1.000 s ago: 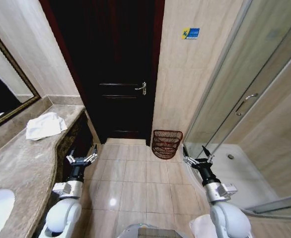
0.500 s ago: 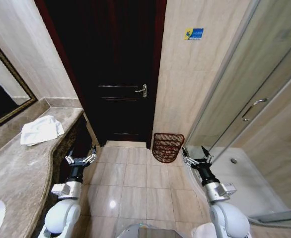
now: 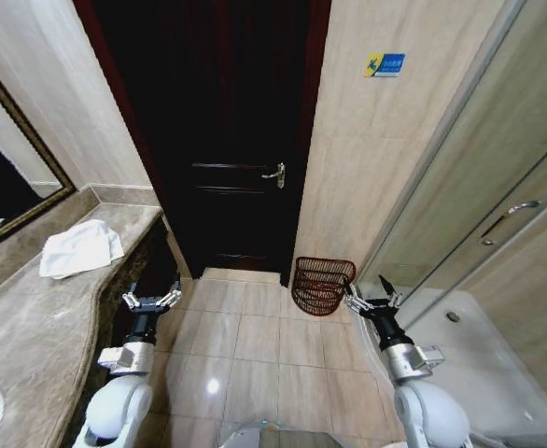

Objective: Discard the used towel into the hamper.

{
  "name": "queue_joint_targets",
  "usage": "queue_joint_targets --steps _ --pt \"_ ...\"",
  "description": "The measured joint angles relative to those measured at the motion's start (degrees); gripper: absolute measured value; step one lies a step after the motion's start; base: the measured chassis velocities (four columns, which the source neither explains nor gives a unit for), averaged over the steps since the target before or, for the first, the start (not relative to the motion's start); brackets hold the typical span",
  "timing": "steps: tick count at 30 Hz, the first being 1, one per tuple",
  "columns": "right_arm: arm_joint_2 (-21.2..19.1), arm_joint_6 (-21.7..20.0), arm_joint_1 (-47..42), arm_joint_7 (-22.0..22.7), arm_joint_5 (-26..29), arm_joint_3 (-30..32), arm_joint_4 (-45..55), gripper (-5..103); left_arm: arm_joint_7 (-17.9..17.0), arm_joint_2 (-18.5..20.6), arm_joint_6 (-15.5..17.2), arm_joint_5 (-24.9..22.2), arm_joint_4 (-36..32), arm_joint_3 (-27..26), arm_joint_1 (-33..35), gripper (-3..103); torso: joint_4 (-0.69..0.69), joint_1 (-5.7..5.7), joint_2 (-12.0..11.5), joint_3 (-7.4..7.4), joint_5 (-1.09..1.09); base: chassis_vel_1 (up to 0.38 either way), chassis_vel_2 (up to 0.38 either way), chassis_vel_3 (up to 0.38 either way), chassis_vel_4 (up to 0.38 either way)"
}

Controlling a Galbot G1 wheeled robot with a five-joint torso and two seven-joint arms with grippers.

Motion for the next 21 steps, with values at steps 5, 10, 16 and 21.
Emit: queue_joint_targets --steps 5,10,16,21 --pt "0.0 0.2 0.0 0.0 0.6 0.2 -0.4 100 0.0 -0.1 0.0 0.0 0.2 -0.1 0.0 100 0.0 0.0 0.0 0.0 -0.01 -0.08 0.079 0.076 -0.082" --pt "-0.1 0.3 0.1 0.0 0.7 0.2 -0.4 100 -0.1 -0.2 -0.1 0.1 0.2 -0.2 0.1 100 0.01 0.0 0.0 0.0 0.0 -0.088 0.101 0.094 -0.09" --pt "-0.1 0.4 0.1 0.0 0.8 0.3 -0.8 100 -0.1 -0.5 -0.2 -0.1 0.1 -0.1 0.0 100 0.0 0.01 0.0 0.0 -0.01 -0.101 0.084 0.083 -0.103" --pt "-0.2 0.4 0.5 0.0 0.9 0.3 -1.1 100 -0.1 -0.6 0.2 -0.2 -0.3 -0.1 0.0 100 0.01 0.0 0.0 0.0 0.0 -0.072 0.085 0.09 -0.076"
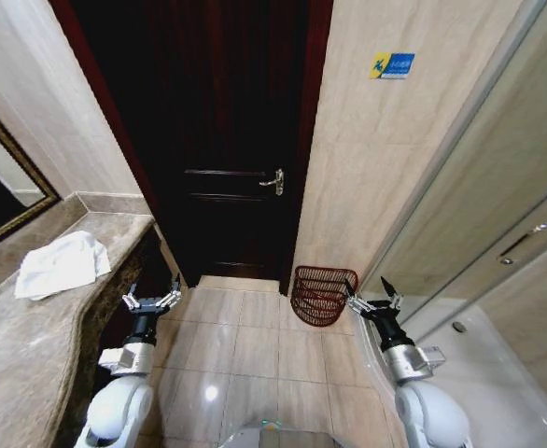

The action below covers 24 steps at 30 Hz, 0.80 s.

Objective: Discard the used towel into the hamper.

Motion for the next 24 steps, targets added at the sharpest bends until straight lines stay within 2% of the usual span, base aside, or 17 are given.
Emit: queue_joint_targets --steps 10,11,15,24 --pt "0.0 0.0 0.2 0.0 0.0 0.0 -0.2 100 0.0 0.1 0.2 0.0 -0.2 -0.2 0.0 100 0.0 0.0 0.0 0.0 0.0 -0.085 0.087 0.086 -0.093" --pt "-0.1 -0.6 -0.1 -1.0 1.2 0.1 -0.1 100 -0.5 0.0 1.5 1.0 -0.4 0.0 0.1 100 -0.02 0.0 0.0 0.0 0.0 -0.096 0.079 0.09 -0.087" --pt "-0.3 -2.2 -0.5 -2.4 1.7 0.2 0.5 100 -1.6 -0.1 2.2 2.3 -0.5 0.3 0.2 100 -0.02 0.03 0.0 0.01 0.0 -0.076 0.062 0.075 -0.055" --pt "-0.2 -3.5 -0.1 -2.5 1.6 0.2 0.3 100 -2.5 -0.1 2.9 2.9 -0.9 0.2 0.3 100 -0.01 -0.39 -0.8 -0.4 -0.01 0.035 0.017 0.01 0.032"
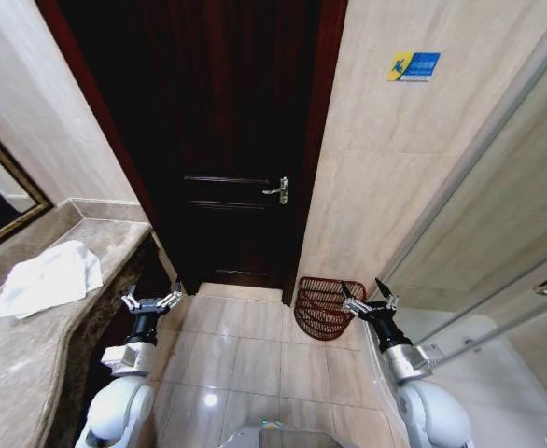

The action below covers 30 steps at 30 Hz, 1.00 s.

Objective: Discard the used towel into the hamper.

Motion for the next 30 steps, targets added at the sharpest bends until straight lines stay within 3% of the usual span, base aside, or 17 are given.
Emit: queue_joint_targets --steps 18,30 --pt "-0.1 0.9 0.0 0.1 -0.3 0.3 -0.5 100 -0.1 -0.5 -1.3 0.0 -0.3 0.0 0.5 100 0.0 -1.06 -2.4 -1.29 0.0 0.095 0.098 0.094 0.102" --pt "-0.2 1.4 0.1 0.0 -0.1 0.6 -0.4 100 0.2 -1.0 -1.5 -2.0 -1.3 -0.5 0.4 100 0.0 -1.17 -2.6 -1.43 0.01 0.123 0.126 0.126 0.125"
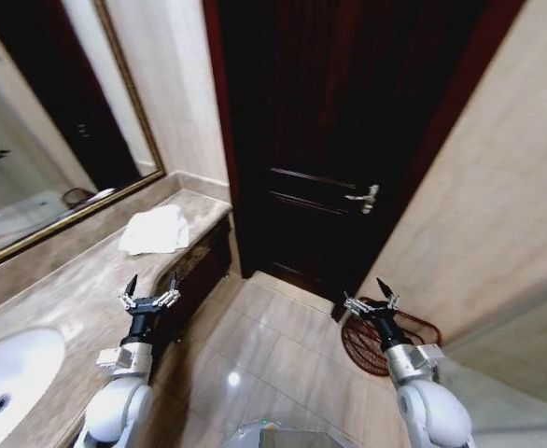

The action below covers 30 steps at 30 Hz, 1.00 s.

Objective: Discard the used towel into the hamper.

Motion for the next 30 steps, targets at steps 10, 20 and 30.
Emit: queue_joint_targets --steps 10,20,30 --pt "-0.1 0.5 0.1 -0.1 0.2 0.2 -0.2 100 0.1 -0.1 -0.4 0.0 -0.1 -0.2 0.3 100 0.0 0.03 0.1 0.05 0.0 0.12 0.118 0.12 0.117" --pt "-0.2 0.5 0.1 -0.1 0.6 0.1 -0.2 100 0.1 -0.3 -0.5 0.4 -0.2 -0.2 0.4 100 0.0 0.06 0.1 0.08 -0.01 0.128 0.123 0.131 0.13" --pt "-0.4 1.2 0.3 -0.7 0.7 0.3 -0.6 100 0.7 -0.6 -2.1 0.9 0.0 -0.1 1.0 100 0.02 0.09 0.2 0.1 -0.01 0.112 0.115 0.11 0.121"
